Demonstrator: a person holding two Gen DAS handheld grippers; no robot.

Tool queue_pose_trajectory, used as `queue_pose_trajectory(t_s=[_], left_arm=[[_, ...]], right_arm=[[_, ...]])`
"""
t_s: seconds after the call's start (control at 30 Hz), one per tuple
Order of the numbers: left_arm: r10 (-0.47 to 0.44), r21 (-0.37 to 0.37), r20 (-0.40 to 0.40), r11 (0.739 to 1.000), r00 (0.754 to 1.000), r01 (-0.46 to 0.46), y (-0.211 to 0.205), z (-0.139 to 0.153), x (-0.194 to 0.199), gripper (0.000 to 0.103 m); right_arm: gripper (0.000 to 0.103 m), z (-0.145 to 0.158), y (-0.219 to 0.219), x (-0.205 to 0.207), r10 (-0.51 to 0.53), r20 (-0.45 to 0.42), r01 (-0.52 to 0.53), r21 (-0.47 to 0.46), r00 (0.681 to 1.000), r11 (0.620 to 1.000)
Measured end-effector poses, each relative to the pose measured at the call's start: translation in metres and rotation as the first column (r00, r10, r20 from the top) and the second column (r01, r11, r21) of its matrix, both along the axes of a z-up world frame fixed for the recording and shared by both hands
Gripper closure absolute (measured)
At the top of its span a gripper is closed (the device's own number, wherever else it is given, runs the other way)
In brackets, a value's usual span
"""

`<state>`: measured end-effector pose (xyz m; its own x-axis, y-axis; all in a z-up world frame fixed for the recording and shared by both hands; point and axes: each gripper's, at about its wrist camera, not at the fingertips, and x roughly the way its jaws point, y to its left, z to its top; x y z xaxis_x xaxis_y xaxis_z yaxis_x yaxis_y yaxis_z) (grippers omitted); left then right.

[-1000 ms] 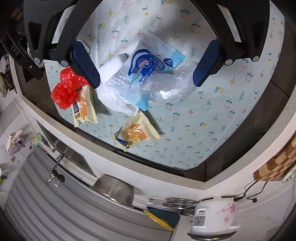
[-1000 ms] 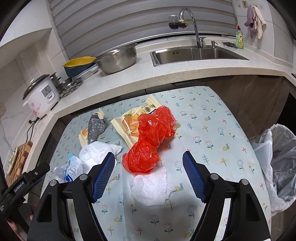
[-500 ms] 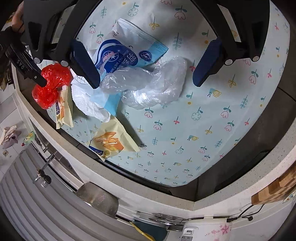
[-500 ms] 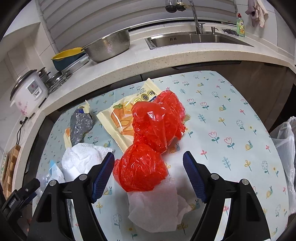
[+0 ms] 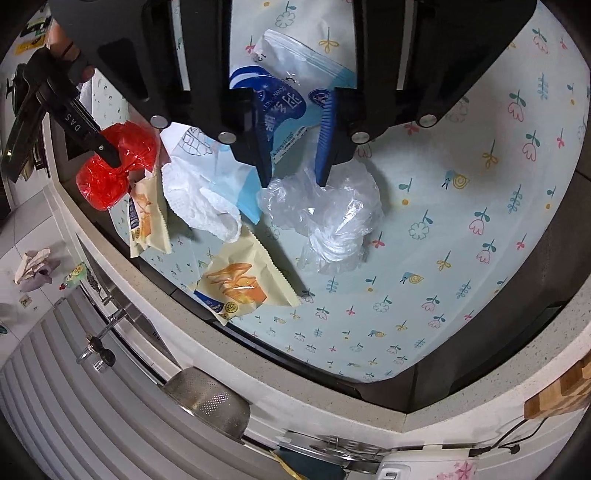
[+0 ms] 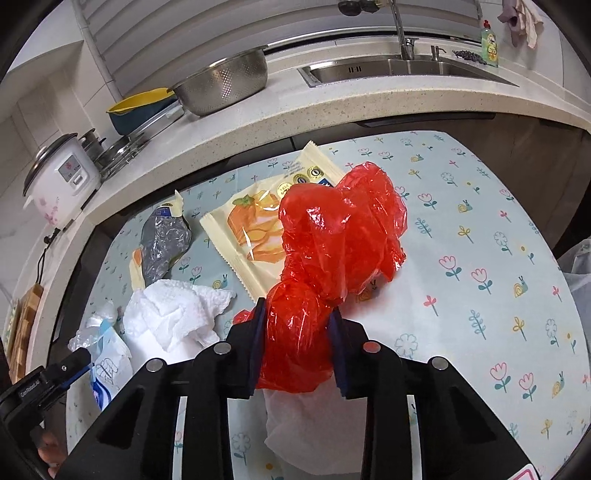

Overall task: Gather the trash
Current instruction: 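Grasp the red plastic bag with the right gripper and lift it, then grasp the blue-white wet-wipe pack with the left gripper while the right gripper holds the red bag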

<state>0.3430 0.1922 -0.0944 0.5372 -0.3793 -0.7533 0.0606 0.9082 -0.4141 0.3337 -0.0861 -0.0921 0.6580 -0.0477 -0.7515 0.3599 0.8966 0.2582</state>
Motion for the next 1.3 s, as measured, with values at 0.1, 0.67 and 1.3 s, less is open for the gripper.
queue_pose_trajectory(t_s=[0.1, 0.67, 1.3], left_arm=[[-0.016, -0.004, 0.025, 1.0, 1.0, 0.016, -0.006, 0.012, -0.004, 0.09], [-0.071, 0.003, 0.132, 0.997, 0.989, 0.072, -0.043, 0.073, -0.042, 0.098], [-0.263, 0.329, 0.08, 0.918, 0.962, 0.224, -0.07, -0.016, -0.086, 0.013]], right_arm=[[0.076, 0.016, -0.003, -0.012, -0.007, 0.032, 0.008, -0.018, 0.999, 1.0], [0.076, 0.087, -0.035, -0.089, -0.059, 0.144, 0.064, -0.036, 0.988, 0.997], [0.076, 0.032, 0.019, -0.143, 0.046, 0.021, -0.047, 0.058, 0.999, 0.997]])
